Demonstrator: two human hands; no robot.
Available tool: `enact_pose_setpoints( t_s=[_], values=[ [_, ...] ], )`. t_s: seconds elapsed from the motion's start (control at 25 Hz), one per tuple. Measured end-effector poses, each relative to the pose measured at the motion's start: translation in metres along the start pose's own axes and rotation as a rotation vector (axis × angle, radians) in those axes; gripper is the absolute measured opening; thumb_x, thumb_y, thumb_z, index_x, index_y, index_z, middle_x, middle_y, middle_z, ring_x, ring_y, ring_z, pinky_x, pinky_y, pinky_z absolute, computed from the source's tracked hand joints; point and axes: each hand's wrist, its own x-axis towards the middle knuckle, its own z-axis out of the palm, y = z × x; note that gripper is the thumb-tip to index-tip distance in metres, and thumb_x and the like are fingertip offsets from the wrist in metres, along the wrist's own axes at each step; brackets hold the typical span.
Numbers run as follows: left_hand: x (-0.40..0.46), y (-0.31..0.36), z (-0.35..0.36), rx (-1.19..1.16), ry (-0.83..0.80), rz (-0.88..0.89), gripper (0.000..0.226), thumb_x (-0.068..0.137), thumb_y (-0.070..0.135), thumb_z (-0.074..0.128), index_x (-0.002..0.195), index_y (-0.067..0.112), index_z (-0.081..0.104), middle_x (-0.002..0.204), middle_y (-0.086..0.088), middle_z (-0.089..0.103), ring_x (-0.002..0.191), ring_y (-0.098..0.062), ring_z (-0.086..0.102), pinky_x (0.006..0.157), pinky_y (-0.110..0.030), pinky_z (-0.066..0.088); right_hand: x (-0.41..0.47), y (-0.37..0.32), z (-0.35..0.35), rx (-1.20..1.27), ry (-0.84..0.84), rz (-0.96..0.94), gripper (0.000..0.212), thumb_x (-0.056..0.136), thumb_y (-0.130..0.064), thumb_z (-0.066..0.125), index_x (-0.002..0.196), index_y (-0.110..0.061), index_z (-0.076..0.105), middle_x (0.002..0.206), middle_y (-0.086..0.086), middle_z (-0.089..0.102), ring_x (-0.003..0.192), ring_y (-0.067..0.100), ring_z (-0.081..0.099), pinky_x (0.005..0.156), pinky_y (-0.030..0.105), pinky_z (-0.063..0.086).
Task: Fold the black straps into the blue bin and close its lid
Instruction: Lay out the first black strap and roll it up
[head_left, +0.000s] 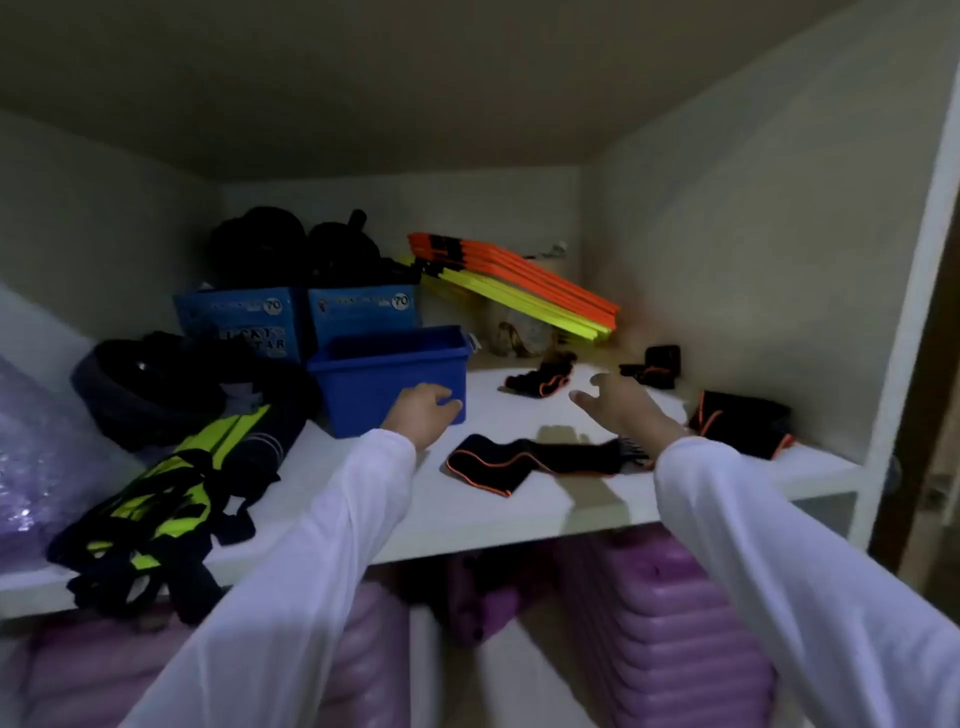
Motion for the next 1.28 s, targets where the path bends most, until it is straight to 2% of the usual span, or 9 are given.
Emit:
enact_pose_setpoints(
  t_s=[0.24,0.44,0.68,0.84,0.88,0.96,1.08,1.16,1.28],
  values=[
    [-0.013,-0.008,0.044,0.029,-0.079,-0.049,0.043,0.093,0.024,0.054,0.132,0.007,0.055,0.141,-0.010,0.051,0.130,-0.025,0.048,0.107,-0.029,0.035,-0.014,0.034,0.021,-0.115,-0.090,0.084,0.048,0.097,-0.034,0.044,0.128,0.002,0.051,0.131,0.019,0.055,0.122,0.032,0.051,0.099,0.037,0.043],
    [-0.017,-0.015,0.059,0.036,-0.084,-0.056,0.043,0.088,0.017,0.060,0.130,0.005,0.057,0.138,-0.011,0.050,0.124,-0.025,0.051,0.101,-0.027,0.039,-0.015,0.050,0.035,-0.184,-0.130,0.093,0.030,0.093,-0.026,0.047,0.095,0.000,0.062,0.089,0.011,0.052,0.083,0.025,0.048,0.069,0.030,0.036],
    [-0.015,-0.019,0.059,0.004,-0.101,-0.123,0.052,0.082,0.024,0.067,0.131,0.011,0.052,0.134,-0.013,0.049,0.121,-0.028,0.051,0.097,-0.030,0.040,-0.010,0.050,0.037,-0.162,-0.129,0.088,0.026,0.089,-0.025,0.054,0.075,-0.004,0.050,0.088,0.012,0.050,0.081,0.024,0.046,0.049,0.024,0.026],
    [-0.018,-0.016,0.059,0.087,-0.103,-0.221,0.077,0.080,0.038,0.068,0.145,0.017,0.030,0.139,-0.017,0.042,0.132,-0.033,0.038,0.110,-0.041,0.035,-0.011,0.049,0.033,-0.134,-0.173,0.138,0.028,0.088,-0.032,0.057,0.072,-0.011,0.049,0.109,0.016,0.053,0.103,0.030,0.051,0.073,0.030,0.038],
    [-0.018,-0.015,0.059,0.073,-0.101,-0.236,0.081,0.080,0.036,0.068,0.147,0.019,0.026,0.140,-0.018,0.039,0.133,-0.034,0.037,0.111,-0.041,0.033,-0.012,0.048,0.031,-0.131,-0.194,0.151,0.030,0.088,-0.033,0.058,0.070,-0.013,0.047,0.105,0.013,0.055,0.111,0.032,0.051,0.076,0.031,0.036],
    [-0.017,-0.010,0.060,0.054,-0.110,-0.225,0.086,0.080,0.028,0.069,0.150,0.021,0.018,0.142,-0.018,0.036,0.135,-0.035,0.034,0.112,-0.043,0.032,-0.015,0.043,0.025,-0.143,-0.234,0.174,0.038,0.088,-0.034,0.059,0.062,-0.017,0.037,0.090,0.009,0.056,0.116,0.031,0.050,0.077,0.028,0.032],
    [-0.013,-0.004,0.064,-0.025,-0.123,-0.162,0.089,0.081,0.006,0.065,0.152,0.020,0.012,0.145,-0.017,0.040,0.135,-0.033,0.037,0.110,-0.045,0.035,-0.011,0.040,0.024,-0.134,-0.281,0.217,0.042,0.084,-0.036,0.063,0.061,-0.015,0.035,0.098,0.012,0.052,0.106,0.030,0.047,0.072,0.028,0.034],
    [-0.013,-0.001,0.067,-0.154,-0.139,-0.132,0.084,0.084,-0.005,0.055,0.152,0.019,0.011,0.137,-0.021,0.049,0.125,-0.035,0.049,0.106,-0.042,0.041,-0.008,0.039,0.027,-0.143,-0.286,0.219,0.037,0.083,-0.036,0.064,0.067,-0.010,0.043,0.099,0.011,0.052,0.097,0.027,0.045,0.073,0.029,0.034],
    [-0.009,-0.001,0.066,-0.195,0.020,-0.094,0.062,0.088,-0.005,0.042,0.146,0.015,0.034,0.133,-0.022,0.052,0.120,-0.035,0.054,0.106,-0.039,0.042,-0.006,0.043,0.031,-0.178,-0.169,0.215,0.019,0.091,-0.024,0.052,0.081,-0.008,0.047,0.110,0.015,0.056,0.111,0.033,0.048,0.093,0.038,0.036]
  ],
)
